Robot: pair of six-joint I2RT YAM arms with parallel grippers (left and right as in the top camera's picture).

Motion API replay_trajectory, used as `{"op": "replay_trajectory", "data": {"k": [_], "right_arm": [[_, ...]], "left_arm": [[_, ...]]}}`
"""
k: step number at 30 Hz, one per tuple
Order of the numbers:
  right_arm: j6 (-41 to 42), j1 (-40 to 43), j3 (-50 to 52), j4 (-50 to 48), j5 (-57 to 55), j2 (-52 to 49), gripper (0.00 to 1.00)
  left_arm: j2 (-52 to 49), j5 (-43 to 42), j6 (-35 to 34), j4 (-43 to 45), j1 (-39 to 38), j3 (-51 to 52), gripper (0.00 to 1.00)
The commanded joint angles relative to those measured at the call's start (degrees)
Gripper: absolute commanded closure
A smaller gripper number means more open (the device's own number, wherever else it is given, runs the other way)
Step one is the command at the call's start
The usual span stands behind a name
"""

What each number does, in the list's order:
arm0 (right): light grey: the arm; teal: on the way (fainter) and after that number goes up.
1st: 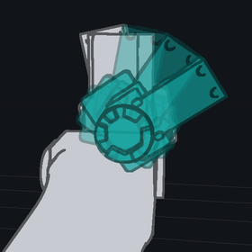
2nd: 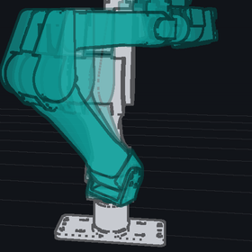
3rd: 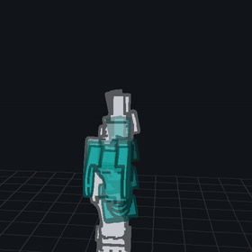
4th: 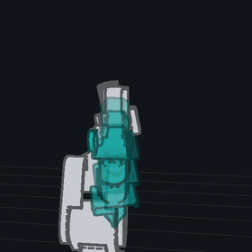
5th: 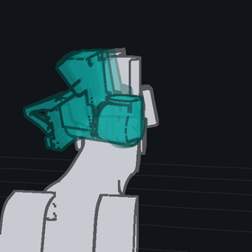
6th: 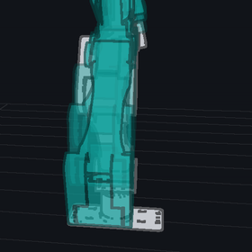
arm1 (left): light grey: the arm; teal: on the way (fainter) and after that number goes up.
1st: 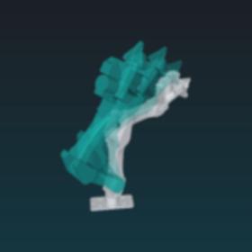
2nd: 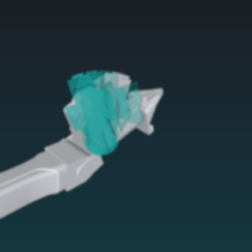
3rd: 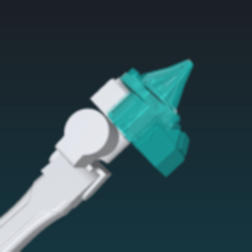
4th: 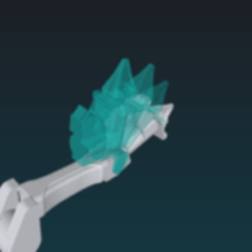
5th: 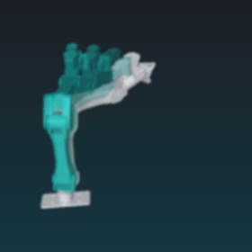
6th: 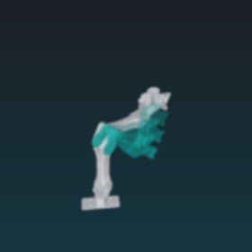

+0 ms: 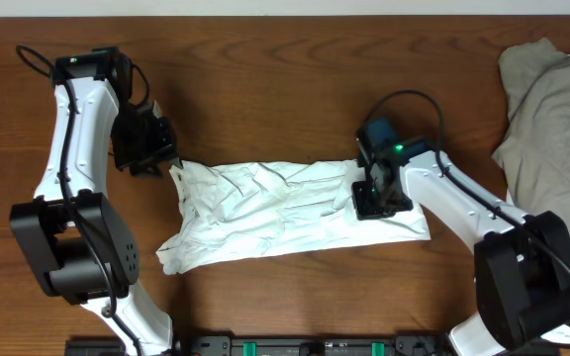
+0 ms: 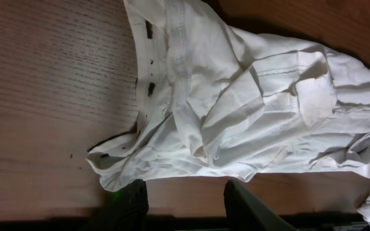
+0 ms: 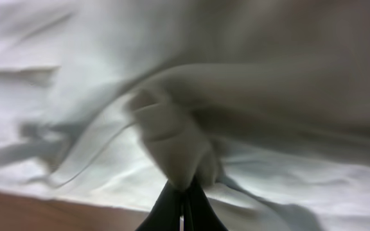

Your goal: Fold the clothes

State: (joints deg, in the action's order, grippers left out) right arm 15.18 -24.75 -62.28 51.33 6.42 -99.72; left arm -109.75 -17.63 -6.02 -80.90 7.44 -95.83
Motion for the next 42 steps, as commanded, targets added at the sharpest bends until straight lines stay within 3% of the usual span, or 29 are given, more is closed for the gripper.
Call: {"op": "replay_trajectory", "data": {"k": [1, 11, 12, 15, 21, 31, 36, 39, 42], "right_arm": [[-7.89, -2.38, 0.09, 0.13, 3.30, 2.71, 0.99], [-19.98, -5.38, 0.22, 7.58, 3.45, 2.64, 0.99], [-20.57, -5.35, 0.22, 8.50, 3.48, 2.64, 0.99], [-22.43, -5.16, 0.22, 10.36, 3.45, 2.64, 0.98], [-23.65, -5.16, 0.22, 10.69, 1.88, 2.64, 0.83], [-22.49, -5.29, 0.22, 4.61, 4.61, 2.64, 0.78], [-22.47, -5.31, 0.55, 3.21, 4.50, 2.58, 0.66], [-21.38, -5.31, 1.97, 1.27, 4.22, 2.58, 0.70], [-19.45, -5.31, 3.89, -1.49, 4.15, 2.58, 0.92]], "left_arm": [[-0.09, 0.15, -0.31, -0.13, 0.09, -0.28, 0.58], [-0.09, 0.15, -0.31, 0.07, 0.09, -0.28, 0.57], [-0.09, 0.15, -0.31, 0.11, 0.09, -0.28, 0.51], [-0.09, 0.15, -0.31, 0.24, 0.09, -0.28, 0.51], [-0.07, 0.15, -0.31, 0.26, 0.09, -0.28, 0.50], [-0.09, 0.15, -0.31, 0.26, 0.09, -0.28, 0.50], [-0.07, 0.15, -0.31, 0.26, 0.09, -0.28, 0.49], [-0.07, 0.15, -0.31, 0.26, 0.09, -0.28, 0.49], [-0.09, 0.15, -0.31, 0.24, 0.09, -0.28, 0.49]]}}
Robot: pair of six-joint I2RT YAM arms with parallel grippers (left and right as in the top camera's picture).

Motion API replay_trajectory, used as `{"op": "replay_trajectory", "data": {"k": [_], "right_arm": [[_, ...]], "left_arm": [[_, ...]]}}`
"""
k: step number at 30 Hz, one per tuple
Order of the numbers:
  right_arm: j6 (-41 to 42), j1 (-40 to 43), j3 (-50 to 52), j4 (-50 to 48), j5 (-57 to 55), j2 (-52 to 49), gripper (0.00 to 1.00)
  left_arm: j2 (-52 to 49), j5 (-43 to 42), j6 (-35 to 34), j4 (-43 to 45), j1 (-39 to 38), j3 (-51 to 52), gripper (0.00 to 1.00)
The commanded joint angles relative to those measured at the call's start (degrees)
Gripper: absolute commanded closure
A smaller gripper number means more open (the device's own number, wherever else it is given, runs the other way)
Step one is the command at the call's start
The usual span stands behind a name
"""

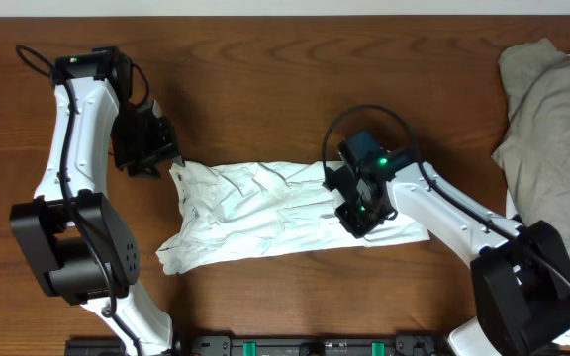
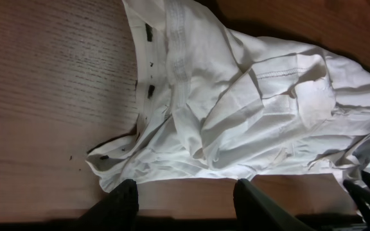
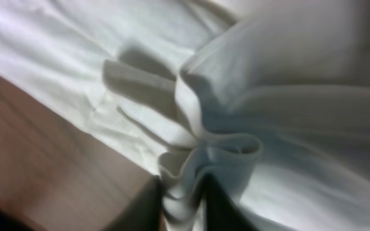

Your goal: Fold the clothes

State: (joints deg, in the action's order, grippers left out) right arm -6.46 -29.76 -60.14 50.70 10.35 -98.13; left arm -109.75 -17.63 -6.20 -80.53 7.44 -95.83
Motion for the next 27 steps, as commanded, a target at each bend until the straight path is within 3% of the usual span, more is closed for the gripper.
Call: {"op": "replay_trajectory", "data": {"k": [1, 3, 9, 15, 21, 27], "right_arm": [[2.89, -0.33, 2.12, -1.33, 0.48, 0.98, 0.99], [3.13, -0.39, 2.19, -1.46, 3.93, 0.98, 0.99], [-6.91, -2.34, 2.19, -2.80, 18.32, 1.01, 0.97], [-3.78, -2.51, 2.19, -3.61, 11.47, 0.98, 0.75], [0.81, -2.36, 2.03, -5.42, 7.43, 1.01, 0.73], [8.79, -1.42, -6.05, -7.10, -7.43, 1.07, 0.57]], "left_arm": [[-0.09, 0.15, -0.13, -0.13, 0.09, -0.28, 0.49], [-0.09, 0.15, -0.13, -0.13, 0.09, -0.28, 0.49], [-0.09, 0.13, -0.13, -0.15, 0.09, -0.28, 0.49], [-0.07, 0.15, -0.13, -0.35, 0.09, -0.28, 0.49], [-0.09, 0.15, -0.13, -0.31, 0.09, -0.28, 0.49], [-0.07, 0.13, -0.13, -0.26, 0.09, -0.28, 0.49]]}}
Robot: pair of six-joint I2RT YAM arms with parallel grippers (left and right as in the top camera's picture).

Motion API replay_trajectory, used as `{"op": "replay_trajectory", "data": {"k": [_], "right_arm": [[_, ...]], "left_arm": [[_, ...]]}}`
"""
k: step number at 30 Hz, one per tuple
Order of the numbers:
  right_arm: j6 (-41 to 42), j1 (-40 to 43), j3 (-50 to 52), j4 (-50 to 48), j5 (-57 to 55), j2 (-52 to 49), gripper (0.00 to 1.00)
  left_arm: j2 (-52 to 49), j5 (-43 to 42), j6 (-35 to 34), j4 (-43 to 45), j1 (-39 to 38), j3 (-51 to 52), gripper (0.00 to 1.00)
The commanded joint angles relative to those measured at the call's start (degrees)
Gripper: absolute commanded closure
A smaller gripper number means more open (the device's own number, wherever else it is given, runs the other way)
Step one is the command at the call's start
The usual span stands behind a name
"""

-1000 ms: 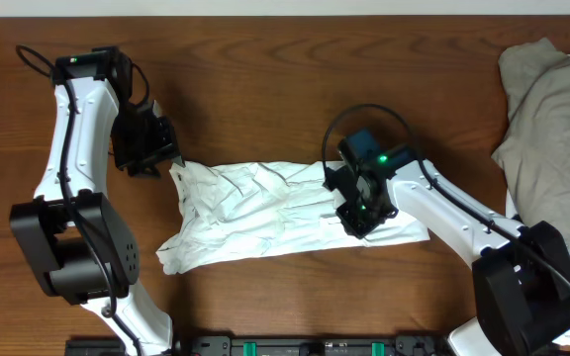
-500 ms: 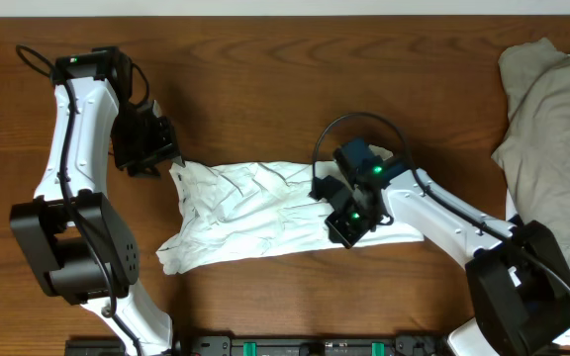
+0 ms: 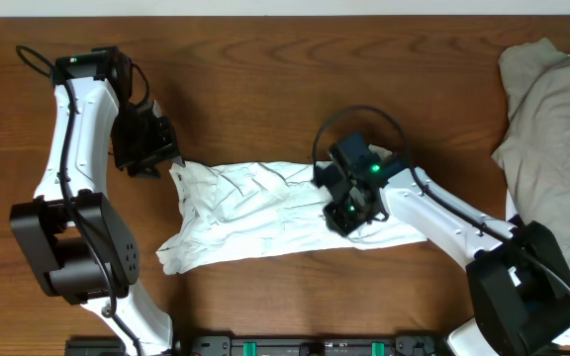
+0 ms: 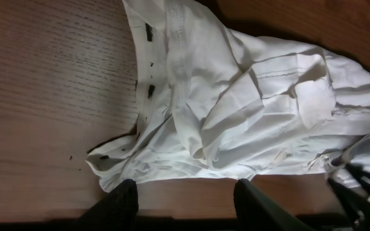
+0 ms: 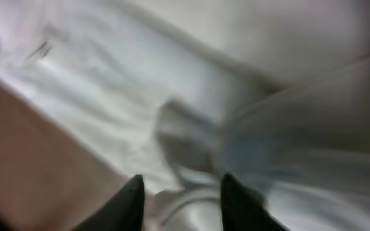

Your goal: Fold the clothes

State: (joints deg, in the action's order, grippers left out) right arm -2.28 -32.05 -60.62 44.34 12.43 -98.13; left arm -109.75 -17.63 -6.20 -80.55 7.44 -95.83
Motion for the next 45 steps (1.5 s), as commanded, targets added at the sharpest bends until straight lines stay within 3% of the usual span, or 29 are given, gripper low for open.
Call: {"op": "replay_trajectory", "data": {"k": [1, 5, 32, 35, 39, 45], "right_arm": [[4.63, 0.87, -7.58, -1.14, -12.55, 1.07, 0.55], [5.05, 1.22, -12.37, -3.80, -19.58, 1.07, 0.49], [21.55, 5.95, -11.54, -4.61, -19.96, -12.70, 0.50], [21.55, 6.29, -11.54, -4.13, -19.96, -12.79, 0.53], [21.57, 6.27, -11.54, -3.61, -19.93, -12.81, 0.69], [21.57, 6.27, -11.52, -3.06, -19.91, -12.81, 0.83]], "left_arm": [[-0.09, 0.13, -0.13, -0.28, 0.09, -0.28, 0.49], [-0.07, 0.13, -0.13, -0.31, 0.09, -0.28, 0.49], [-0.09, 0.15, -0.13, -0.28, 0.09, 0.04, 0.49], [-0.09, 0.15, -0.11, -0.26, 0.09, 0.04, 0.49], [-0.09, 0.13, -0.11, -0.26, 0.09, 0.04, 0.49], [-0.09, 0.15, -0.11, -0.26, 0.09, 0.04, 0.49]]}}
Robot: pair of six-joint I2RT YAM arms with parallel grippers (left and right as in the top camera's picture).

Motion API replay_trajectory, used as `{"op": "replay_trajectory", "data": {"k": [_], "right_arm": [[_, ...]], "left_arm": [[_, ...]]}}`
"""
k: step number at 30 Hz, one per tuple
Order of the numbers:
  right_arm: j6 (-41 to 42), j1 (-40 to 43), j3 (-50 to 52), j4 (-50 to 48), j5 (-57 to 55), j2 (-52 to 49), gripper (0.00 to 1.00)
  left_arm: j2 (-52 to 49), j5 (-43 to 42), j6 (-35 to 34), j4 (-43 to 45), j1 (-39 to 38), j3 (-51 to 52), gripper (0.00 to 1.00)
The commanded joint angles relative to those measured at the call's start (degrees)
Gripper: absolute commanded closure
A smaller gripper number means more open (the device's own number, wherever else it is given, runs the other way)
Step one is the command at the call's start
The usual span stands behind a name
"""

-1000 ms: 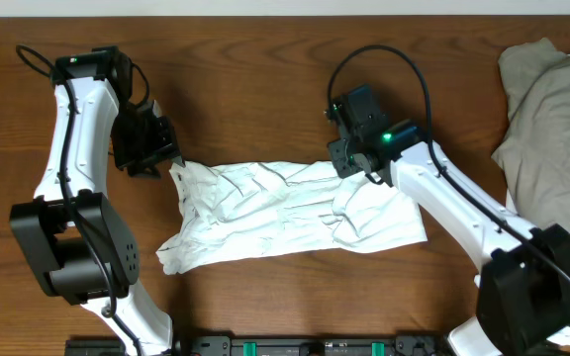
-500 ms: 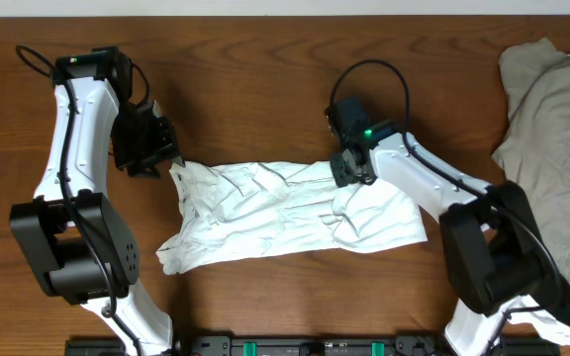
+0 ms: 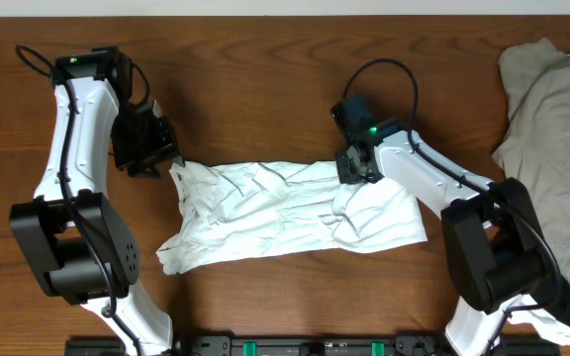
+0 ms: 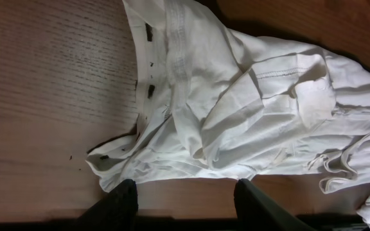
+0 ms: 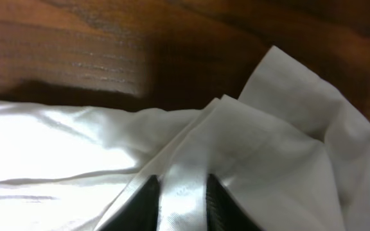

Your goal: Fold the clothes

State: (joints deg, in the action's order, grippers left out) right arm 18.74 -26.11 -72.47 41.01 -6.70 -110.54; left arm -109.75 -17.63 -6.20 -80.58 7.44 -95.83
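Note:
A crumpled white garment [image 3: 265, 213] lies stretched across the middle of the wooden table. My left gripper [image 3: 154, 158] hovers just off its upper left corner. In the left wrist view that gripper [image 4: 185, 197] is open, with bare wood between its fingers and the buttoned edge [image 4: 151, 90] just beyond them. My right gripper [image 3: 356, 170] sits on the garment's upper right edge. In the right wrist view it [image 5: 184, 202] stands narrowly apart with a band of white cloth [image 5: 236, 147] pinched between its fingers.
A pile of grey-beige clothes [image 3: 552, 109] lies at the table's right edge, with a bit of white cloth [image 3: 522, 314] below it. The brown table [image 3: 265, 79] stretches behind the garment. A black rail [image 3: 295, 346] runs along the front.
My right gripper has moved from the garment's middle right up to its upper right edge, and its fingers are now closer together around cloth. The left arm has not moved.
My right gripper was first shut on a fold at the garment's right end. Then it was further left, still gripping bunched cloth. Then it stood open over the middle right. Now it grips the upper right edge. The left gripper stayed open at the upper left corner.

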Motion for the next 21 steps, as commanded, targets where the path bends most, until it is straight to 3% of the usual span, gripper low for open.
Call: {"op": "replay_trajectory", "data": {"k": [1, 4, 8, 19, 20, 21], "right_arm": [[0.55, 0.33, 0.39, 0.39, -0.81, -0.39, 0.83], [0.55, 0.44, 0.81, 0.33, -0.83, -0.39, 0.82], [0.98, 0.55, 1.36, 0.13, -0.81, -0.39, 0.99], [0.94, 0.92, 0.79, -0.50, -0.83, 4.55, 0.99], [0.96, 0.98, 0.79, -0.87, -0.81, 5.07, 0.94], [0.96, 1.01, 0.79, -1.31, -0.81, 5.33, 0.80]], "left_arm": [[-0.09, 0.15, -0.11, -0.26, 0.09, 0.04, 0.49], [-0.09, 0.13, -0.11, -0.26, 0.09, 0.04, 0.49], [-0.09, 0.15, -0.13, -0.24, 0.09, 0.04, 0.48], [-0.09, 0.13, -0.13, -0.07, 0.09, 0.04, 0.49], [-0.09, 0.13, -0.13, -0.07, 0.09, 0.04, 0.48], [-0.09, 0.13, -0.13, -0.07, 0.09, 0.04, 0.49]]}}
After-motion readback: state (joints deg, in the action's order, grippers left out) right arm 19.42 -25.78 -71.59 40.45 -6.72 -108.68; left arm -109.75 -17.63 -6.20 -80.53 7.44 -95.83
